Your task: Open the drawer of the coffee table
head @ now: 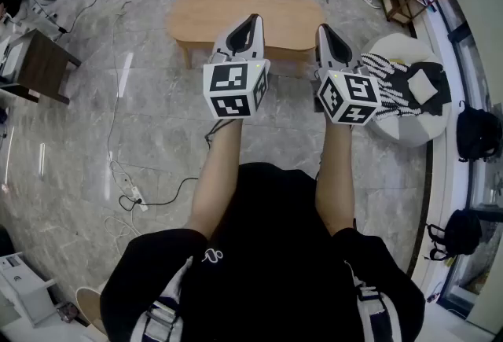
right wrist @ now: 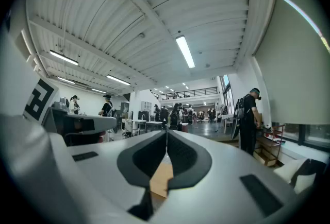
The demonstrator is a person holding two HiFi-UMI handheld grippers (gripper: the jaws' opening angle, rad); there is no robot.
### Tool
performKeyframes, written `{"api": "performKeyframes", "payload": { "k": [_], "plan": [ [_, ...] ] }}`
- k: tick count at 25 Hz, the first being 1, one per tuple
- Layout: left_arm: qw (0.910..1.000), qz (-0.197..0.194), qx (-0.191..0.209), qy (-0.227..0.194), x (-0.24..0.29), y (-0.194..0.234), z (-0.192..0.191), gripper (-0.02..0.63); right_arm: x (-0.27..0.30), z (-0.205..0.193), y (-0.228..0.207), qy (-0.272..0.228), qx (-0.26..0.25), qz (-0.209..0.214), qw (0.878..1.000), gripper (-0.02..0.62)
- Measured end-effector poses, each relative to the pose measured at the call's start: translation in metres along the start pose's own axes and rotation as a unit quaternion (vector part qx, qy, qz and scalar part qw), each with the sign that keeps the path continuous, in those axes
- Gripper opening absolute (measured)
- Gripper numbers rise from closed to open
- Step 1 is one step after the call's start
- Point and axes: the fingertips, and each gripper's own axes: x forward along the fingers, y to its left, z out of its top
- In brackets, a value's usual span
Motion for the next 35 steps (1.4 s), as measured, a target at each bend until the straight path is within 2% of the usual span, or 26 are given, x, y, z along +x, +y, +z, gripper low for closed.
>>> {"api": "performKeyframes", "payload": {
  "k": [6, 15, 35],
  "plan": [
    [1.0000, -0.004, 0.002, -0.005, 0.003, 0.005, 0.004, 0.011, 0.005, 0.003, 0.003, -0.007, -0.003, -0.001, 1.000, 0.012],
    [1.0000, -0.001, -0.007, 0.003, 0.006, 0.024, -0.004, 0.011, 0.008, 0.007, -0.004, -0.034, 0.021, -0.020, 0.999, 0.012],
    [0.9988, 0.015, -0.039, 0.024, 0.006, 0.080, -0.030, 0.011, 0.026, -0.019, 0.001, -0.008, 0.028, -0.043, 0.999, 0.012]
  ]
}}
